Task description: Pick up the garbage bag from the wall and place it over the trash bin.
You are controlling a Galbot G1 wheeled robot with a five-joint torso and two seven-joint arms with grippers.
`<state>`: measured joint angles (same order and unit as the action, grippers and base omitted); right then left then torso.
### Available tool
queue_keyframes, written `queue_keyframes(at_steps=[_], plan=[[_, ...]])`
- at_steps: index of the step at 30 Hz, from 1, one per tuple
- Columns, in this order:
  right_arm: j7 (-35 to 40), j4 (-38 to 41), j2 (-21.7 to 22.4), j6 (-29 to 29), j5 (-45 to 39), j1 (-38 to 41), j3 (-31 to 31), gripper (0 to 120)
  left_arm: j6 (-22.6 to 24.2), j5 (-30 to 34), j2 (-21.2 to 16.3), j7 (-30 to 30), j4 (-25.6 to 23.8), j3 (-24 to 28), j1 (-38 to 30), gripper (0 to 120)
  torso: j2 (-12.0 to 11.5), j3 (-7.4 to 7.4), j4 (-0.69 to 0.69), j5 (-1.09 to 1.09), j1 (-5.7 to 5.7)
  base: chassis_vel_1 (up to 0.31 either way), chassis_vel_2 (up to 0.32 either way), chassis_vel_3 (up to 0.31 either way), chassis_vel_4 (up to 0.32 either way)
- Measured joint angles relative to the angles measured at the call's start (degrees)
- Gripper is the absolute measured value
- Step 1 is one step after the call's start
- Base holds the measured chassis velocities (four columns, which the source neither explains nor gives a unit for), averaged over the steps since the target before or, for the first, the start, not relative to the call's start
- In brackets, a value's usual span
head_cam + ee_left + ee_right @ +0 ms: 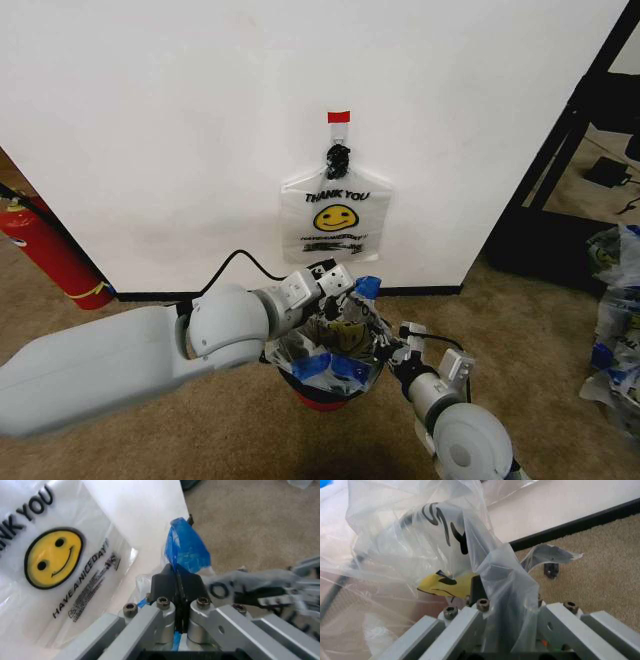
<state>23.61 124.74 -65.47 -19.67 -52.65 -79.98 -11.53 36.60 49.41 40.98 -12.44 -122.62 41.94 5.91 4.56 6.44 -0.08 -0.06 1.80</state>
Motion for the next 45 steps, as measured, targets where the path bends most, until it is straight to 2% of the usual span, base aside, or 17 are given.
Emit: queue_keyframes(at_steps=[9, 14, 21, 27, 38, 45], plan=[[-1.99, 0.46, 0.19, 0.76, 2.24, -0.81, 1.15, 1, 3.01, 6.37, 1.04, -3.68, 3.24, -1.22, -1.20, 0, 0.00, 0.00, 0.00, 0.00, 0.00, 0.000, 0.000, 0.000, 0.000], [-6.83, 1.50, 0.62, 3.57, 5.44, -2.80, 1.39, 1, 4.88, 8.64, 0.99, -3.96, 7.60, -2.33, -0.19, 0, 0.00, 0.00, -0.01, -0.01, 0.00, 0.000, 0.000, 0.000, 0.000], [-9.20, 1.06, 0.98, 8.44, 7.93, -3.06, 1.36, 1, 5.53, 11.25, -1.35, -2.78, 9.93, -4.81, 1.08, 0, 0.00, 0.00, 0.00, 0.01, 0.00, 0.000, 0.000, 0.000, 0.000], [-9.32, 0.39, 1.03, 10.05, 6.04, -3.15, 0.02, 1, 5.66, 11.41, -4.60, -1.35, 9.40, -6.26, 2.71, 0, 0.00, 0.00, 0.00, 0.01, 0.00, 0.000, 0.000, 0.000, 0.000], [-9.58, -0.10, 0.26, 11.06, 3.62, -3.16, -0.96, 1, 5.47, 11.81, -7.32, 0.03, 8.46, -7.90, 4.80, 0, 0.00, 0.00, 0.00, 0.00, 0.00, 0.000, 0.000, 0.000, 0.000], [-9.35, -0.20, -0.09, 12.13, -1.95, -2.51, -2.44, 1, 4.49, 11.76, -10.29, 1.33, 8.69, -9.42, 8.60, 0, 0.00, 0.00, 0.00, -0.02, 0.00, 0.000, 0.000, 0.000, 0.000]])
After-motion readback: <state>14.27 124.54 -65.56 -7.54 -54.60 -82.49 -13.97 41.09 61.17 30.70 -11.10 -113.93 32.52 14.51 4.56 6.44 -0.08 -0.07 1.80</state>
